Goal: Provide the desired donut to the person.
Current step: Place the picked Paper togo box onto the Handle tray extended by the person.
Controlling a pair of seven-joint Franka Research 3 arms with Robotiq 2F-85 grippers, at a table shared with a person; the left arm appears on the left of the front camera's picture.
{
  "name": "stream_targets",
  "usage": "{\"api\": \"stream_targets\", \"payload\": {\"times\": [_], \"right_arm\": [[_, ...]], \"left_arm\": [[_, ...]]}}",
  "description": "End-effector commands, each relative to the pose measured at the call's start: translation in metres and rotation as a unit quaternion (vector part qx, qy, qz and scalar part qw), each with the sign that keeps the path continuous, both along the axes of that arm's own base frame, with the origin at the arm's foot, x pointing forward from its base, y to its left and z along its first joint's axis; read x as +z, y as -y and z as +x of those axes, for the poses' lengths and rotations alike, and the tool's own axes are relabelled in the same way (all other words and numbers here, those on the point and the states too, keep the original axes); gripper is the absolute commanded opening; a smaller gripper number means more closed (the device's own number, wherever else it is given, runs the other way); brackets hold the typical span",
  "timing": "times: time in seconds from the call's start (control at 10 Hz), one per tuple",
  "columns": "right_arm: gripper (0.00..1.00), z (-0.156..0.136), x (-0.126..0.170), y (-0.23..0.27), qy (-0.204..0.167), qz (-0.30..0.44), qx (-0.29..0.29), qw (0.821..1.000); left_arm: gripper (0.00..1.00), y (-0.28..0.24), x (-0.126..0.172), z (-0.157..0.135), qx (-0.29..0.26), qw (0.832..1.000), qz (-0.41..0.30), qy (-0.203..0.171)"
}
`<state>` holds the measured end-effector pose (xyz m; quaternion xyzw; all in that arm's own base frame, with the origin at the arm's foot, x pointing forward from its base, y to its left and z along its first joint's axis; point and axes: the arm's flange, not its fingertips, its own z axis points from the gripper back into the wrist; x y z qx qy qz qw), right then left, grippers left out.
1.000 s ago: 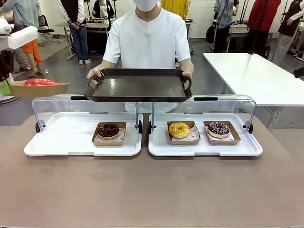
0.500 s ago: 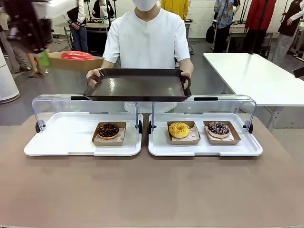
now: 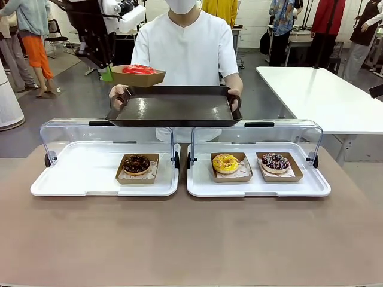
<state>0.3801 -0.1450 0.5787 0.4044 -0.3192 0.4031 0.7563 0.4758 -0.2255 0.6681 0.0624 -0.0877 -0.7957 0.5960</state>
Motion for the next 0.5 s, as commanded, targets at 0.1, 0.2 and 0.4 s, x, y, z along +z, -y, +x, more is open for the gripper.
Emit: {"api": "stream_targets", "payload": {"times": [0.1,0.2,0.4], "right_arm": [[1.00,-0.001,0.000,0.000,-0.001,0.002,0.001,1.000],[1.00,-0.001,0.000,0.000,-0.001,0.002,0.001,1.000],[1.00,-0.001,0.000,0.000,-0.001,0.002,0.001,1.000]], "left_arm": [[0.01,-0.006,-0.018,0.040,0.010,0.999,-0.034,-0.037],[0.01,-0.007,-0.025,0.055,0.011,0.998,-0.034,-0.046],[0.01,-0.006,-0.047,0.068,0.024,0.997,-0.047,-0.057]]}}
